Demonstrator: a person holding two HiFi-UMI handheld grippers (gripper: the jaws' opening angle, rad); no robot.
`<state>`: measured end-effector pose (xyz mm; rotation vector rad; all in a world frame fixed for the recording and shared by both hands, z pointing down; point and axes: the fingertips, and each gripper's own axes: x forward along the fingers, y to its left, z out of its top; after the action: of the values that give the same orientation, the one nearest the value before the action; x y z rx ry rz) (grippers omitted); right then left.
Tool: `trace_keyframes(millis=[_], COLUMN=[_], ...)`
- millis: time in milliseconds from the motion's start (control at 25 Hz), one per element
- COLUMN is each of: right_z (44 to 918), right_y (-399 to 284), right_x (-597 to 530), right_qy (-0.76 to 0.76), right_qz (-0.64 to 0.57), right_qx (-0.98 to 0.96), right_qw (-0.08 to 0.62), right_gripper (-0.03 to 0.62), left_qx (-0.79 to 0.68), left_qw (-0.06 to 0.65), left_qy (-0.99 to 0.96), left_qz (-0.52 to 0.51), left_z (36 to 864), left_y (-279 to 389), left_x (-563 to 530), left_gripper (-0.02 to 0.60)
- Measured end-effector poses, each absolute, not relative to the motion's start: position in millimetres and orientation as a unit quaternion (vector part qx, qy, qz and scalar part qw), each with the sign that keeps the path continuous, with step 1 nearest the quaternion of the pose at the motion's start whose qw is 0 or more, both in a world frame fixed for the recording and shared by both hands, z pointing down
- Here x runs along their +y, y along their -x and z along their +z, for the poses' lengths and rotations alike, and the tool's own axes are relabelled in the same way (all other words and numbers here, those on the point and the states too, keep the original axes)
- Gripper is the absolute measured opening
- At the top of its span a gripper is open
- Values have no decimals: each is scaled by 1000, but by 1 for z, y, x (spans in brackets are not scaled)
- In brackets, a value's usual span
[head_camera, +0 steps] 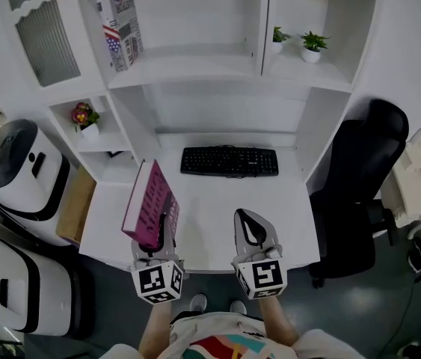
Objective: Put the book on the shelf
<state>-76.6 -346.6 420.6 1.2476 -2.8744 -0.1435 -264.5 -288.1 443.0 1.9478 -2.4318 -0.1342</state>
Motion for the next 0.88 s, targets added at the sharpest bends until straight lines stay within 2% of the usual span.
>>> trace_keyframes(millis=[560,800,880], right_z=[428,428,429], right_y=[102,105,107], right_x=[-344,-340,-337], right_qy=[-385,-377,-371], right_qz=[-35,-31,-32], right_qx=[-922,-925,-928], right_qw=[13,14,18], right_gripper=[2,2,2], left_qx=[-769,-744,-737], left_qw=[59,99,90], left_qy=[-635,-660,-669], left_qz=[-46,-35,-32], left_z=[455,419,397], left_y=[281,281,281], left_x=[-295,-312,-320], left_gripper=[150,150,150])
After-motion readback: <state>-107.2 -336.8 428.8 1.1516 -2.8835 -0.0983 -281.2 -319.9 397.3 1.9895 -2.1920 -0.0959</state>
